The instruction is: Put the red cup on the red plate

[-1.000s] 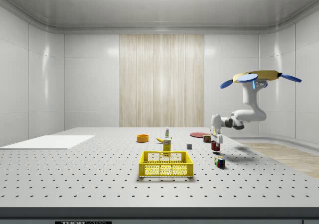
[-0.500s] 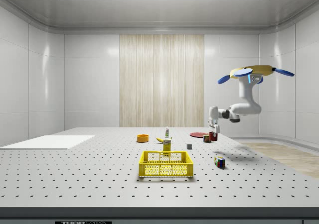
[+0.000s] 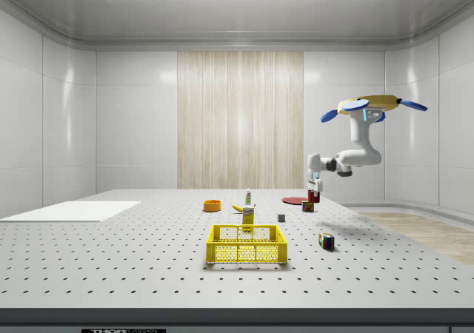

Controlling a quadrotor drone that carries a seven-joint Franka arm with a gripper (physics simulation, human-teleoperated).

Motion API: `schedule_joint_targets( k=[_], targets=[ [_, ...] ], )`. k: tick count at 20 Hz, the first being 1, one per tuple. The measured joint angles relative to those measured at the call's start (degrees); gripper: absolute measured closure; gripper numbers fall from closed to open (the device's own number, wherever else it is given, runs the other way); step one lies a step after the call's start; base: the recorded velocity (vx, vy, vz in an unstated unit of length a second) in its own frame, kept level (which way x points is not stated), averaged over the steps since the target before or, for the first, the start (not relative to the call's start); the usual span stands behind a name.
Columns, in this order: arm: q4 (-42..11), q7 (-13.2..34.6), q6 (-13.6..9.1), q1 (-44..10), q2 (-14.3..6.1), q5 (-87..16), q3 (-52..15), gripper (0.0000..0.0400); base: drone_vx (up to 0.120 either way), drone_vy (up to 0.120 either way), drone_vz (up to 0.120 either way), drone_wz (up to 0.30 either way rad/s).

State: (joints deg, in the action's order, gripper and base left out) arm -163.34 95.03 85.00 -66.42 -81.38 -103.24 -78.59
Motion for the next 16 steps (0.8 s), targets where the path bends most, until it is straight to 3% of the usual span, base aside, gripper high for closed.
schedule_joint_targets(
  k=[3,16],
  targets=[
    [0.02,0.09,0.43,-0.10,-0.47,0.22,-0.09,0.0300,0.000,-0.120,0.120,0.000],
    [0.10,0.42,2.13,-0.49,-2.31,1.01,-0.38,0.0300,0.000,-0.120,0.000,0.000]
  ],
)
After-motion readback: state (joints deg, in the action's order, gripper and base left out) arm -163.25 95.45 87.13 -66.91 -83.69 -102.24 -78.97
